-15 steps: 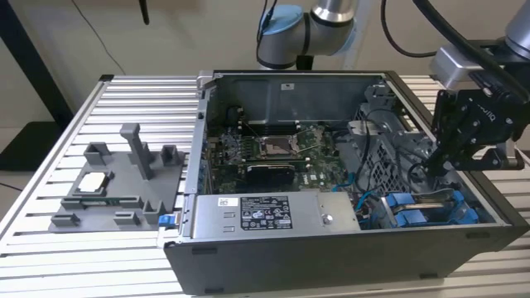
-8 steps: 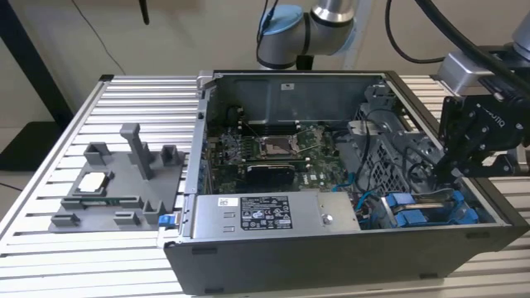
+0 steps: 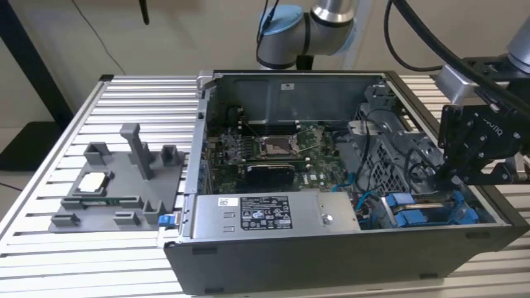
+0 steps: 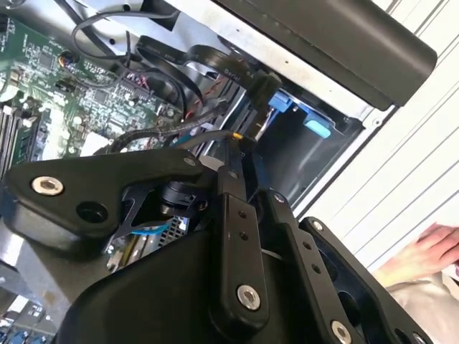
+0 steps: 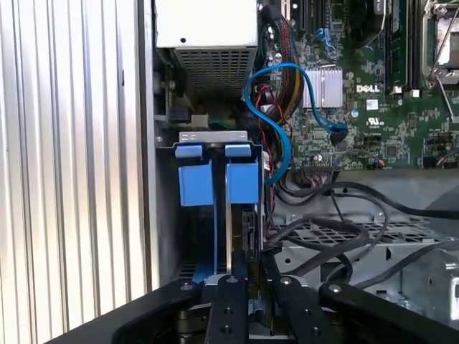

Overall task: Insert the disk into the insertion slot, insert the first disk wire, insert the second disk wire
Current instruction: 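Insert the first disk wire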

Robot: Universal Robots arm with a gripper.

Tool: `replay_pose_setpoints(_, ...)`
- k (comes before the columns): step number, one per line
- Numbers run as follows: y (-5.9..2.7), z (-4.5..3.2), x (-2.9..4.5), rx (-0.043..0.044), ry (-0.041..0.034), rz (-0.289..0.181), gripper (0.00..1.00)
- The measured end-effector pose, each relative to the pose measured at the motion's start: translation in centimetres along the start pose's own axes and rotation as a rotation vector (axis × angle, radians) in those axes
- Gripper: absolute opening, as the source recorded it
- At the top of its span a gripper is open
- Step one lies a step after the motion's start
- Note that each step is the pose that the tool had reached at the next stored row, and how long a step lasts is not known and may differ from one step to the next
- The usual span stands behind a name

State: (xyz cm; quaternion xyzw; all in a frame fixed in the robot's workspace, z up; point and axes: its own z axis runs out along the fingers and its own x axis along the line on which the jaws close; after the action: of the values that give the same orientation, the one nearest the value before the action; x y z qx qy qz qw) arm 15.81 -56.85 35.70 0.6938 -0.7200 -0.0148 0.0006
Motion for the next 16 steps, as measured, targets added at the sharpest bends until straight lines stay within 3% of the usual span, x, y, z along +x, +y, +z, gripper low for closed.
replay_pose_setpoints(3,-0.01,0.30,0.00,0.0110,0.0021,0.000,0.19)
replay_pose_setpoints(16,0.06,1.04,-0.17,0.0430,0.0011,-0.008,0.19)
